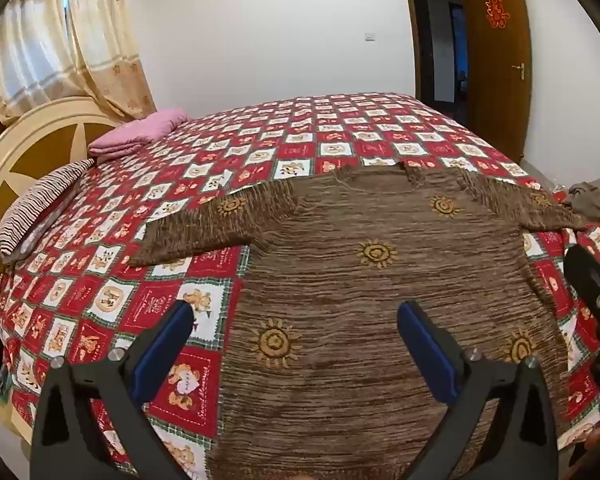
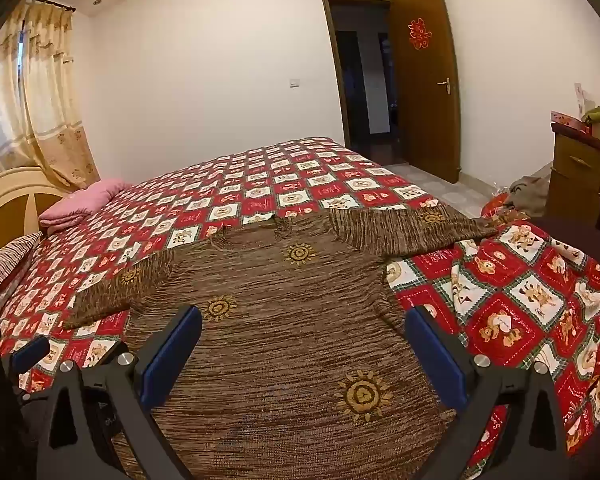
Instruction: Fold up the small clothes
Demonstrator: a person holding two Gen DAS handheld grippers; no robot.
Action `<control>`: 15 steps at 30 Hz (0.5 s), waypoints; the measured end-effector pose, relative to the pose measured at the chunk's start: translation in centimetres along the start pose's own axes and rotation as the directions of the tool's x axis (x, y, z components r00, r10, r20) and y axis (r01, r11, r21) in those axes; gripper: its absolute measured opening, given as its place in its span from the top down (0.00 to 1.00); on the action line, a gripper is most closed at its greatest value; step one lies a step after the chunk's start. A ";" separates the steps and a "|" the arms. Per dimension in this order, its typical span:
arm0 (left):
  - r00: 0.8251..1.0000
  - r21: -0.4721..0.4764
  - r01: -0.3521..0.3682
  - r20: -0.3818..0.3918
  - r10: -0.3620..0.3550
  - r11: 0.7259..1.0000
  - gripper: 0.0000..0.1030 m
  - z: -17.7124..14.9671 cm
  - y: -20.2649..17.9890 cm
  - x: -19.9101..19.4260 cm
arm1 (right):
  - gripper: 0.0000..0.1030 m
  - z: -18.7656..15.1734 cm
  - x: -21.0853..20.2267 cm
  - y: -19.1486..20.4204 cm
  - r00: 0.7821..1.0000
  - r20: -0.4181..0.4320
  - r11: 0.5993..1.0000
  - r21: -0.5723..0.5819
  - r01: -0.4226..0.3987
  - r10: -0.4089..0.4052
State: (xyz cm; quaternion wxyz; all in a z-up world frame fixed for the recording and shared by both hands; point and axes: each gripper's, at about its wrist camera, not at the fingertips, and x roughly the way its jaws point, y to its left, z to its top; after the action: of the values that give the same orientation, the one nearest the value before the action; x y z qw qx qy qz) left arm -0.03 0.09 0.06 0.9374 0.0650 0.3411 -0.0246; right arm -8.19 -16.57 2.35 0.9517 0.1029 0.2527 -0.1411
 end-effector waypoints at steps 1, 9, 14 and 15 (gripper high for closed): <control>1.000 -0.001 0.006 0.003 -0.006 1.000 0.00 0.0 0.1 0.0 | 0.01 0.0 0.0 0.0 1.000 -0.002 1.000 0.001 0.000 0.000; 1.000 0.006 0.026 -0.008 -0.026 1.000 0.00 -0.4 0.1 0.3 | 0.01 -0.2 0.4 -0.1 1.000 -0.016 1.000 -0.007 0.011 -0.011; 1.000 -0.003 0.022 -0.004 -0.022 1.000 0.00 -0.6 -0.1 0.3 | 0.01 -0.3 0.6 0.0 0.999 -0.027 1.000 -0.007 0.025 -0.025; 1.000 -0.002 0.021 -0.003 -0.021 1.000 0.00 -0.6 -0.2 0.2 | 0.01 -0.2 0.7 -0.1 0.999 -0.028 1.000 -0.005 0.024 -0.024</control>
State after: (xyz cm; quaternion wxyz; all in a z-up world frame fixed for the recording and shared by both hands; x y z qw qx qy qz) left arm -0.25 0.00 -0.56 0.9366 0.0603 0.3433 -0.0340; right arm -7.77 -16.72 1.82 0.9464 0.0997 0.2677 -0.1506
